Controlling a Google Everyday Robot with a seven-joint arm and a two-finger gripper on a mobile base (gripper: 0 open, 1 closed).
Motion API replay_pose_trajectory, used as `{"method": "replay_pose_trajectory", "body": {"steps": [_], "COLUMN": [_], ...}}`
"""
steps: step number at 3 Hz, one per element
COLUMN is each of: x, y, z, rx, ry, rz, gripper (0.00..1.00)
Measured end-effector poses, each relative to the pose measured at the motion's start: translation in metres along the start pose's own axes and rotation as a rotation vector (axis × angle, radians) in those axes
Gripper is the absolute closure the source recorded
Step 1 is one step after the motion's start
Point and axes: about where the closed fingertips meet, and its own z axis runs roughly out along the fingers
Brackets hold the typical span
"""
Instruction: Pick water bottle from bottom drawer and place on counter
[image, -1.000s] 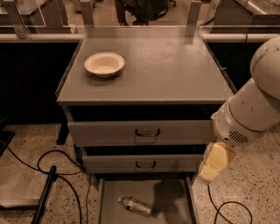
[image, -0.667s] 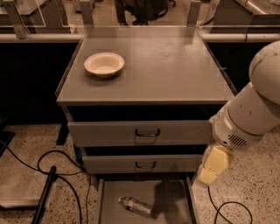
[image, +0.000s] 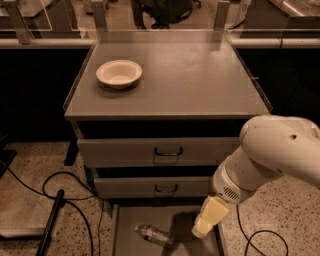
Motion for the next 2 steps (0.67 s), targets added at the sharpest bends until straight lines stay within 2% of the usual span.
{"method": "replay_pose_trajectory", "body": {"steps": [1, 2], "x": [0.0002, 0.0004], "y": [0.0028, 0.0026], "z": [0.0467, 0.0507], "rx": [-0.036, -0.037], "ry": [-0.011, -0.013], "rz": [0.04, 0.044], "gripper": [0.0, 0.0]}}
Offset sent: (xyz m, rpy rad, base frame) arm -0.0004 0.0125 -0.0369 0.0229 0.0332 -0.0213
